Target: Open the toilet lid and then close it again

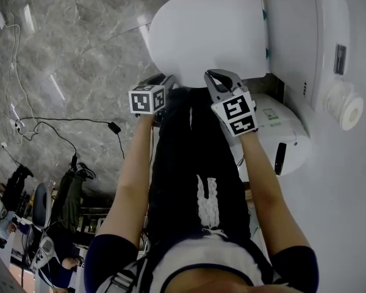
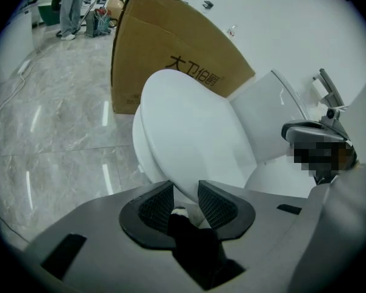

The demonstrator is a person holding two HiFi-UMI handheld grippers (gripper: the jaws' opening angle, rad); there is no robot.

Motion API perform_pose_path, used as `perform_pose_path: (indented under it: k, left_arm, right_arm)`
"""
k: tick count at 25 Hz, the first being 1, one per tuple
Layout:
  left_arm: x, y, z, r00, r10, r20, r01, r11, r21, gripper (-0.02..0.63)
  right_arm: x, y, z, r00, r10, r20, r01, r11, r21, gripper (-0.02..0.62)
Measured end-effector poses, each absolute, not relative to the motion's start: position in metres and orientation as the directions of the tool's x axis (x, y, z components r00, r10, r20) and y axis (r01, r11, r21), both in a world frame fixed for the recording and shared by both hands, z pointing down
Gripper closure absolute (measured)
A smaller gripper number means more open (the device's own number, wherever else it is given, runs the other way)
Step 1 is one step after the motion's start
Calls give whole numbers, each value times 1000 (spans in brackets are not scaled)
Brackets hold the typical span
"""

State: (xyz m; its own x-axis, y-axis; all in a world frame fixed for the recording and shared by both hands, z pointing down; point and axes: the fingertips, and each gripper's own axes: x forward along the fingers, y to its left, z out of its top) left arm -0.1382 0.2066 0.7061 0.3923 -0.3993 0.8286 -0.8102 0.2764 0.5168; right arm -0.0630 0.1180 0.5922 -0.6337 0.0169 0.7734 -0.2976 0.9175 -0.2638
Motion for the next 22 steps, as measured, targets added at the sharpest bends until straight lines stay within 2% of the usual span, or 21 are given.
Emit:
perform_pose_path:
  k: [22]
  left_arm:
    - [-143,209,748,373,-350,859,-806,337,487,483]
  right_arm:
    - [-58,130,616,-636,46,770,-310,899,-310,581]
